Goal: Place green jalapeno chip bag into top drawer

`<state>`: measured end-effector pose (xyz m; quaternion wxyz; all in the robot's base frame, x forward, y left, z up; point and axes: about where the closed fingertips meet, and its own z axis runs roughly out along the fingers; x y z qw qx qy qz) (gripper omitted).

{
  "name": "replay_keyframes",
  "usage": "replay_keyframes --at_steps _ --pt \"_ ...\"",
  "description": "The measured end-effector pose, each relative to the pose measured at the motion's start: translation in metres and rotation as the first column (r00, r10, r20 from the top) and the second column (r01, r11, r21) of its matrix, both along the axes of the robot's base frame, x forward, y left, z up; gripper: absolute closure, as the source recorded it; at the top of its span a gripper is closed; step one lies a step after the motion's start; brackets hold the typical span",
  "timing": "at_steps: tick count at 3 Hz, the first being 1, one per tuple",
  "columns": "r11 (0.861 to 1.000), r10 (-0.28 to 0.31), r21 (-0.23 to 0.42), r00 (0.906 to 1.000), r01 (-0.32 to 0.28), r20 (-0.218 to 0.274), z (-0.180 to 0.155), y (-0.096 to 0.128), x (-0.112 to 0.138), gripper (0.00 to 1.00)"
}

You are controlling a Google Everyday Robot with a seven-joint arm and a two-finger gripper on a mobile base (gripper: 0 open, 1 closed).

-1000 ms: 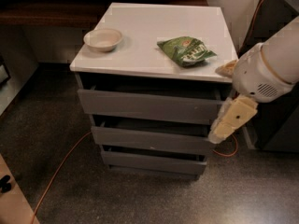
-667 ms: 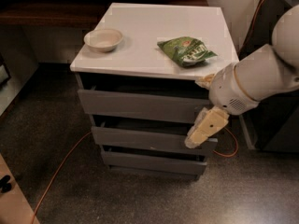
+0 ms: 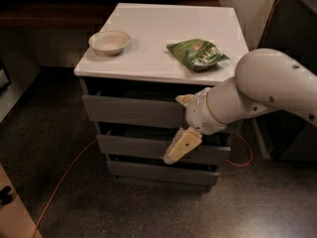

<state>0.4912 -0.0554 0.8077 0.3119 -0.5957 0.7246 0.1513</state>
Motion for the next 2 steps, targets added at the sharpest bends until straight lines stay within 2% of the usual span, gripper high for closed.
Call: replay_keyframes --at_steps 2 --pt "0.999 0.052 -0.008 0.9983 -0.052 0.028 -0.045 0.038 0.015 0.00"
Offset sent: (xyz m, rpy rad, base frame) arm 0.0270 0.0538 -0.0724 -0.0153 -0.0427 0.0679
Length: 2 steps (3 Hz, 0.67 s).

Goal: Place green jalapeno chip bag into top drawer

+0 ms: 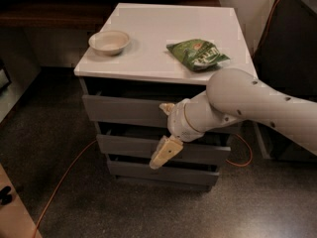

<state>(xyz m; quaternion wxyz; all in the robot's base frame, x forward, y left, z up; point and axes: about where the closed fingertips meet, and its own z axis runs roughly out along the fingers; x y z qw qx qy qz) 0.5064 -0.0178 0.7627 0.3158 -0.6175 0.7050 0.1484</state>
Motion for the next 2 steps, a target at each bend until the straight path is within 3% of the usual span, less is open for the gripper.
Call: replay_keyframes --at_steps 1,2 --pt "1.000 -0.007 -0.020 0.9998 0.008 0.019 -0.019 0.007 0.016 0.00" --pt "0.996 -0.044 -0.080 0.9981 0.047 0.043 -0.043 0.006 0.040 0.00"
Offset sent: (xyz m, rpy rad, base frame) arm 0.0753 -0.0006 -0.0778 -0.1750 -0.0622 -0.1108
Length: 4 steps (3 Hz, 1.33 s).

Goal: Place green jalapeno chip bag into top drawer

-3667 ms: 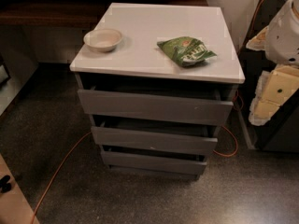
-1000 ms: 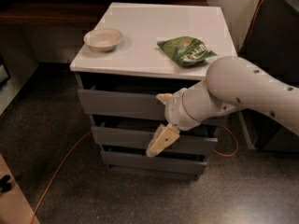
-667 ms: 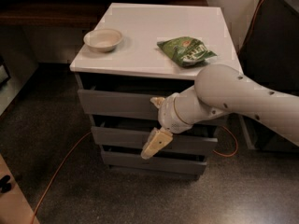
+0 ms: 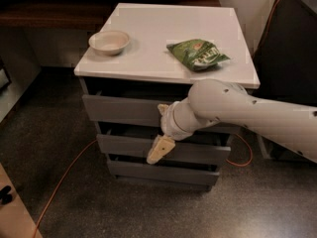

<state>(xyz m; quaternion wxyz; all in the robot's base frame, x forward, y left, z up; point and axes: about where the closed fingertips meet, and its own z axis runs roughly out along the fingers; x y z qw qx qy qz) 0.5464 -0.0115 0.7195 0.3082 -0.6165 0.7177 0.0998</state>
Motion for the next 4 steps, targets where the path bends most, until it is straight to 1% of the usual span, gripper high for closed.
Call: replay_keyframes --at_steps 1,2,3,4 --pt "0.995 -0.068 -0.074 0.9975 0.069 0.018 -0.042 -0.016 0.044 0.00" --pt "0.988 -0.107 -0.109 0.9937 0.110 0.034 -0.064 -0.030 0.072 0.00" --pt "0.988 -0.106 -0.110 0.9938 0.109 0.031 -0.064 -0.030 0.071 0.00" --pt "0.988 -0.106 -0.114 0.9943 0.107 0.017 -0.063 -0.027 0.065 0.00"
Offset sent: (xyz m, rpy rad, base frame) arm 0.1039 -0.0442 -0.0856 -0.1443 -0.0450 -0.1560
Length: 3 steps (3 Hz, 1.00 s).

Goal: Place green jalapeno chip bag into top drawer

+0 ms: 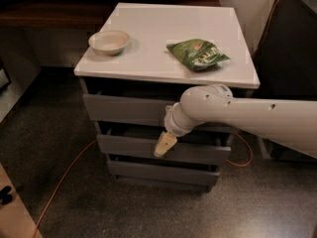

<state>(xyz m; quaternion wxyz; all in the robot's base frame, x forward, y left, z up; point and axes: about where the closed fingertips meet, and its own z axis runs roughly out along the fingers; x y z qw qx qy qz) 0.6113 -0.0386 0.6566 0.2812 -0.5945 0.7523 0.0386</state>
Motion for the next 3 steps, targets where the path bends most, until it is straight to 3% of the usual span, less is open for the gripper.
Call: replay_keyframes --at_steps 2,3 --pt "1.000 -0.010 0.030 0.9998 0.010 0.016 0.032 0.004 -0.010 0.00" --pt "0.999 -0.011 0.031 0.9990 0.009 0.043 0.043 0.002 0.000 0.00"
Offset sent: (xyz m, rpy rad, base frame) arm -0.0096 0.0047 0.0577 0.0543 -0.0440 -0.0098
